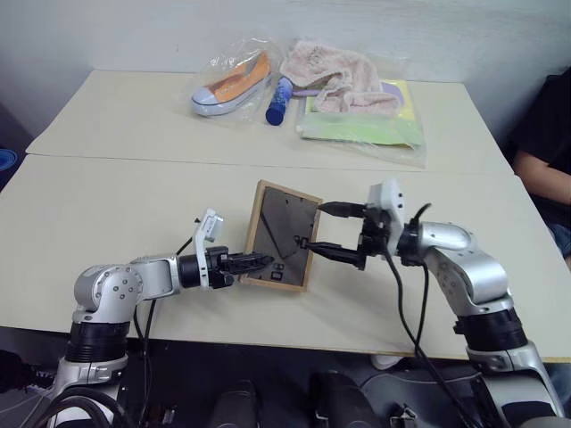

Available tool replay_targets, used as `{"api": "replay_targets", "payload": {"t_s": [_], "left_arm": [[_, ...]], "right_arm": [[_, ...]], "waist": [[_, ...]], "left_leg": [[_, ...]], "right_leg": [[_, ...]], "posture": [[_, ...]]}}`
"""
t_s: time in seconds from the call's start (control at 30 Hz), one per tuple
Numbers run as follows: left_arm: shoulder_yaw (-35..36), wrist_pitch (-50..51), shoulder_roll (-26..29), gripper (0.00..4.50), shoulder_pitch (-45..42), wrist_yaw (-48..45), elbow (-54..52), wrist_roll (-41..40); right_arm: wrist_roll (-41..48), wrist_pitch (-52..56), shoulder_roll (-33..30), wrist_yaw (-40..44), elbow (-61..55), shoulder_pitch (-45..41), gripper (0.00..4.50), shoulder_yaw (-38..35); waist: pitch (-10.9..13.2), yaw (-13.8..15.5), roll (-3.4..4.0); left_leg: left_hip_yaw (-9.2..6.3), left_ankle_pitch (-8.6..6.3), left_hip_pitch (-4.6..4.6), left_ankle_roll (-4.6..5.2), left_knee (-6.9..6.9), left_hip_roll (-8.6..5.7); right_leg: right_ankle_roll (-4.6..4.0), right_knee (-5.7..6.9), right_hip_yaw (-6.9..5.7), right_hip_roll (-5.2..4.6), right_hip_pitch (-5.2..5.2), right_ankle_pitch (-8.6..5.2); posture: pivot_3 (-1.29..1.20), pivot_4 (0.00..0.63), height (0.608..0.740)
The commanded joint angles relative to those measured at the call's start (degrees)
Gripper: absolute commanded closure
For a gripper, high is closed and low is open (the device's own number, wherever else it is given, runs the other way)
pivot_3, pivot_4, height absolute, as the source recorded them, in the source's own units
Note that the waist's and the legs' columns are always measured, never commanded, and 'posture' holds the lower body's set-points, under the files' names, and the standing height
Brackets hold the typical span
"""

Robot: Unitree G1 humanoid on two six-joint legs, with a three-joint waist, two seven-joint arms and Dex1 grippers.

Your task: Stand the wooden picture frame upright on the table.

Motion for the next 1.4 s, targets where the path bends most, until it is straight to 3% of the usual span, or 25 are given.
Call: {"api": "replay_targets", "payload": {"t_s": [0.03, 0.23, 0.47, 0.57, 0.8, 0.9, 1.03, 1.13, 1.17, 1.37, 1.4], "left_arm": [[-1.98, -1.45, 0.88, 3.20, 0.72, -1.17, -1.02, 3.13], [-2.28, -2.16, 0.51, 3.20, 0.19, -1.84, 0.04, 4.54], [1.08, 0.83, -0.44, 3.20, -2.04, -0.88, 3.91, 2.77], [3.52, 7.40, -0.77, 3.20, -3.80, -1.35, 6.02, -1.72], [12.31, 23.33, -3.26, 3.20, -10.27, 5.17, 16.16, -10.27], [7.68, 23.33, 1.43, 3.20, -11.19, 7.09, 23.76, -20.87], [2.62, 23.33, 4.85, 3.20, -12.42, 11.04, 29.33, -30.55], [0.39, 23.33, 5.50, 3.20, -13.87, 14.01, 32.38, -37.41], [0.35, 23.33, 5.25, 3.20, -14.09, 15.00, 32.45, -39.08], [-3.17, 22.79, 5.82, 3.20, -14.39, 22.36, 32.18, -48.83], [-4.08, 21.87, 5.99, 3.20, -14.38, 23.76, 32.04, -51.53]], "right_arm": [[-0.51, -0.26, 2.92, -0.86, 0.19, -1.26, 0.05, 1.36], [4.00, 4.22, 4.01, 2.35, -4.77, -0.84, 0.05, 1.38], [8.02, 4.57, -2.39, 8.55, -12.13, 3.45, 0.05, -1.04], [6.82, 1.25, -4.27, 9.96, -11.90, 4.96, 0.05, -1.70], [2.32, -16.71, -4.28, 9.53, -6.73, 5.96, 0.05, -7.78], [-6.19, -42.30, -5.95, 13.25, -1.04, 6.20, 0.05, -8.78], [-12.75, -63.31, -7.77, 14.99, 8.10, 4.72, 0.05, -6.77], [-28.65, -78.86, -4.28, 2.55, 17.00, 1.67, 0.05, -6.85], [-30.04, -80.98, -2.65, 0.09, 18.91, 1.12, 0.05, -6.30], [-43.63, -85.08, 1.05, -15.73, 27.98, -2.81, 0.05, -4.54], [-44.19, -85.64, 1.34, -17.52, 29.43, -3.16, 0.22, -3.90]], "waist": [[0.00, -0.05, 0.00], [0.00, 0.00, 0.00], [0.00, 0.55, -0.01], [0.00, 0.65, -0.01], [0.08, 0.54, -0.09], [0.08, 0.55, -0.10], [0.09, 0.47, -0.12], [0.12, 0.34, -0.15], [0.12, 0.24, -0.15], [0.12, -0.76, -0.15], [0.12, -0.80, -0.15]], "left_leg": [[0.00, 0.00, 0.00, 0.00, -0.03, 0.00], [-0.02, -0.03, -0.03, 0.08, -0.02, -0.01], [-0.04, -0.06, -0.06, 0.14, -0.02, -0.02], [-0.04, -0.07, -0.06, 0.15, -0.05, -0.02], [-0.02, -0.06, -0.17, 0.14, -0.05, -0.02], [-0.01, -0.06, -0.16, 0.12, -0.06, -0.02], [0.00, -0.07, -0.15, 0.12, -0.04, -0.03], [0.00, -0.06, -0.15, 0.12, 0.07, -0.02], [-0.01, -0.05, -0.13, 0.11, 0.08, -0.03], [-0.03, 0.00, -0.13, 0.04, 0.11, -0.01], [-0.03, 0.00, -0.13, 0.04, 0.14, 0.00]], "right_leg": [[0.00, 0.00, 0.00, 0.00, -0.01, 0.00], [0.00, -0.02, -0.01, -0.05, 0.00, 0.00], [0.01, -0.09, -0.02, -0.07, 0.00, 0.00], [0.01, -0.10, -0.03, -0.06, 0.00, 0.00], [0.02, -0.06, -0.04, -0.01, -0.13, 0.01], [0.03, -0.04, -0.05, 0.00, -0.13, 0.01], [0.04, -0.08, -0.02, -0.02, -0.12, 0.01], [0.04, -0.04, -0.02, -0.04, -0.11, 0.01], [0.04, -0.01, -0.01, -0.05, -0.11, 0.01], [0.03, 0.07, -0.04, -0.02, -0.11, 0.01], [0.03, 0.07, -0.04, -0.02, -0.11, 0.01]], "posture": [[0.00, 0.150, 0.740], [0.00, 0.150, 0.740], [0.00, 0.150, 0.740], [0.00, 0.150, 0.740], [0.00, 0.150, 0.740], [0.00, 0.150, 0.740], [0.00, 0.150, 0.740], [0.00, 0.150, 0.740], [0.00, 0.150, 0.740], [0.00, 0.150, 0.740], [0.00, 0.150, 0.740]]}}
